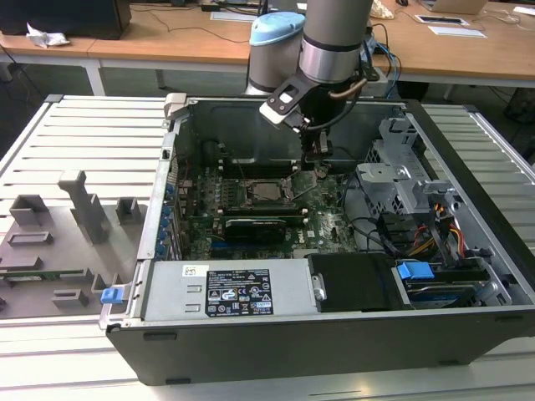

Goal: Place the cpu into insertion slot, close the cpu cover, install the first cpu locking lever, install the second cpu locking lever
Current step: 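Close the cpu cover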

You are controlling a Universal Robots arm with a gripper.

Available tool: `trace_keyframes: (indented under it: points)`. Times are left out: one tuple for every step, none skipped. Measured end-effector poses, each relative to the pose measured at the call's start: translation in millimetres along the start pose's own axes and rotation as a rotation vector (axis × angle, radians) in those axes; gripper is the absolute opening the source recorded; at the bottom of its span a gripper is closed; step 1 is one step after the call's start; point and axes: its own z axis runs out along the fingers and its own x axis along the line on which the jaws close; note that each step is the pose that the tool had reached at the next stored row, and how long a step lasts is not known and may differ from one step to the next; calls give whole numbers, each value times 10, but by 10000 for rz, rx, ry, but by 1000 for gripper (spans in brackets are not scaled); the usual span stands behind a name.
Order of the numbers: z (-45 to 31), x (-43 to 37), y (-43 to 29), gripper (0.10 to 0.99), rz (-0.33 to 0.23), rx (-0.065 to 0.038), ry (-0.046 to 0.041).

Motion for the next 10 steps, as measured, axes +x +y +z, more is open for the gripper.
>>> trace_keyframes:
  points:
    - [6, -1, 15, 106, -85, 4, -1]
    - [9, -2, 26, 106, -98, 5, -7]
    - [14, -4, 41, 106, -96, 6, -15]
    - [17, -5, 51, 106, -88, 5, -18]
    - [20, -6, 62, 106, -60, 4, -19]
    - [23, -6, 72, 106, -26, 3, -20]
    - [27, -7, 85, 106, 9, 2, -20]
    - [29, -9, 100, 106, 34, 1, -21]
    - [32, -9, 116, 106, 47, 0, -20]
    - [34, -10, 127, 106, 48, 0, -21]
